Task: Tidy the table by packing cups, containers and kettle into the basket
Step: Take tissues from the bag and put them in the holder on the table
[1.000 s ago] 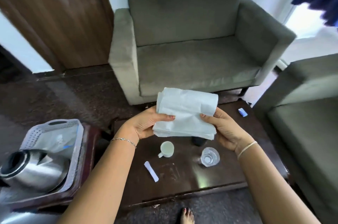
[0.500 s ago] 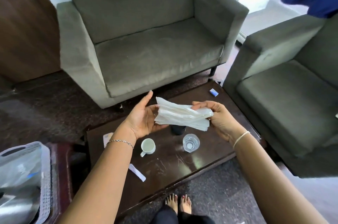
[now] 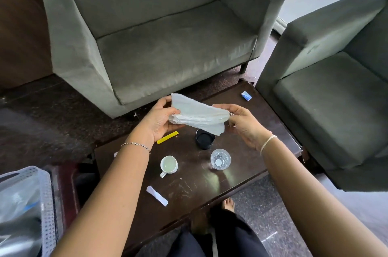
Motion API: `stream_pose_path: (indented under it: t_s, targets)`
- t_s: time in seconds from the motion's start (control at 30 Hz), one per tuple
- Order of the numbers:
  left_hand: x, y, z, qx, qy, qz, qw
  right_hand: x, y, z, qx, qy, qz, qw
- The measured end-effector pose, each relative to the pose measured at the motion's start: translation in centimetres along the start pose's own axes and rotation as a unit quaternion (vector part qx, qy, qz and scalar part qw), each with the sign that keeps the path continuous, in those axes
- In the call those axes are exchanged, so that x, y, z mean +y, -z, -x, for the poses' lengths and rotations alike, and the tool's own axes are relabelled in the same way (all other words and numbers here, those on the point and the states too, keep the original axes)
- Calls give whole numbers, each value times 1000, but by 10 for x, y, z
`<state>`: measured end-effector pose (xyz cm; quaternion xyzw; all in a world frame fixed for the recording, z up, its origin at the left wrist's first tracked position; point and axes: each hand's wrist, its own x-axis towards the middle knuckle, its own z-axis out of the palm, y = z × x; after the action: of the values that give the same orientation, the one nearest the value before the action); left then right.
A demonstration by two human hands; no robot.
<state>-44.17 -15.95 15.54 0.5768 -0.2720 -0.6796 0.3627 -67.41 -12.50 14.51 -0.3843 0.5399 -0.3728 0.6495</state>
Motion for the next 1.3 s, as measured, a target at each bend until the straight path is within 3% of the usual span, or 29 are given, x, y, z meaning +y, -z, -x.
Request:
stream_pose_path:
  t_s: [0.13, 0.23, 0.43, 0.57, 0.83, 1.07, 1.3]
  targets:
    - [-8, 1, -11, 8, -20, -50, 999, 6, 3, -24, -62, 32, 238, 969]
    - [-20, -6, -25, 49, -23, -63, 997, 24, 5, -49, -109, 33, 321, 940]
    - [-54, -25, -58, 153, -17, -76, 985, 80, 4, -77, -105, 11, 380, 919]
    - [-77, -34, -81, 193, 12, -102, 976, 117, 4, -93, -103, 7, 454, 885]
    - [-112, -35, -102, 217, 50, -69, 972, 148, 5, -120, -117, 32, 490, 863]
    - [-125, -37, -108, 190, 43, -33, 980, 155, 18, -149, -88, 81, 529, 840]
    - [-143, -43, -108, 265, -19, -61, 962, 162, 27, -168, -86, 119, 561, 815]
